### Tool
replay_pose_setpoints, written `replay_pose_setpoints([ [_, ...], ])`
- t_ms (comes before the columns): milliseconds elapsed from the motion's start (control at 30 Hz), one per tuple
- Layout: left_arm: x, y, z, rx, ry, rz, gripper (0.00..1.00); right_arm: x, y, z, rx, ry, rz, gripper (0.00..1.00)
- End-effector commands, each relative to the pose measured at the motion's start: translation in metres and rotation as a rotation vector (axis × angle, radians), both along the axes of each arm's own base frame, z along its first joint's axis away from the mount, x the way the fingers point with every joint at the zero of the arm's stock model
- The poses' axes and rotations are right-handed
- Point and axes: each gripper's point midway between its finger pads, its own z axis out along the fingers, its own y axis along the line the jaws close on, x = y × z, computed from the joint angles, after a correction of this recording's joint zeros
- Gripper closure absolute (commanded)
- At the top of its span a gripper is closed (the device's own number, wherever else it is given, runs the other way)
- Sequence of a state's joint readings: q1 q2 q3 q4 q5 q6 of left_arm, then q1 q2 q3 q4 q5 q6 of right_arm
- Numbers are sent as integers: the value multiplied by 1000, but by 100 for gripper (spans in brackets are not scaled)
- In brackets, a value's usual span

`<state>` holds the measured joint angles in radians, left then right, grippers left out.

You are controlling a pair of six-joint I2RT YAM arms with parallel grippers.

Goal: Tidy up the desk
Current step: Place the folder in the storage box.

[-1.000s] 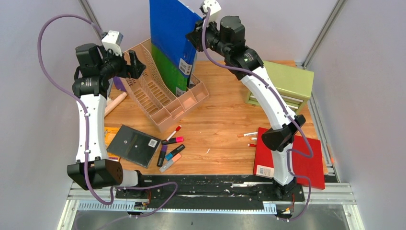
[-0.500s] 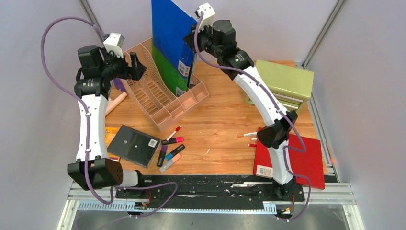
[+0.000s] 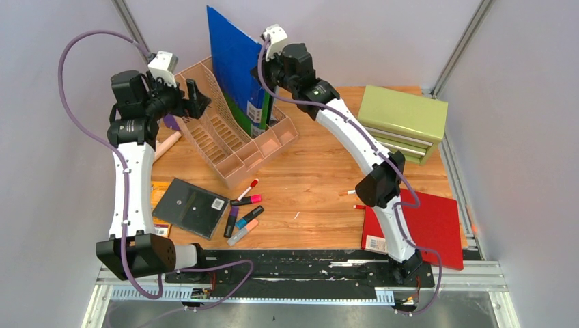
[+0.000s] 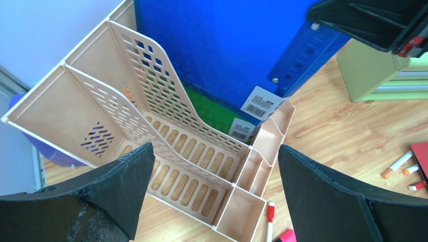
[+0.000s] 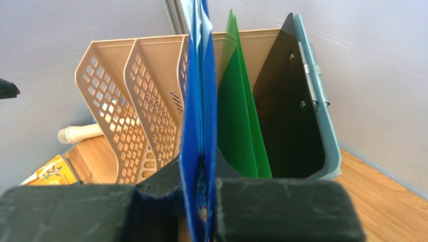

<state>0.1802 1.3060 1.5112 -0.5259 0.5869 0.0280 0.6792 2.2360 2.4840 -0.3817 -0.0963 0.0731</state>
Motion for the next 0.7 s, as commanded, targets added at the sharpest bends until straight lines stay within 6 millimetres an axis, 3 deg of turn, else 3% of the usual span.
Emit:
replay_pose_setpoints([
  [0,-6,-3,10,-5,-48,-18,0,5,8,27,70,-107,-29,100],
  [567,-11,-11,5,-29,-41,-53,0,11,29,-49,-14,-14,-44,100],
  [600,-12,-11,5,-30,-41,-54,0,10,30,-52,-18,-10,-43,96],
  [667,-13,-11,5,-26,-40,-55,0,6,31,-53,-21,-4,-28,72],
])
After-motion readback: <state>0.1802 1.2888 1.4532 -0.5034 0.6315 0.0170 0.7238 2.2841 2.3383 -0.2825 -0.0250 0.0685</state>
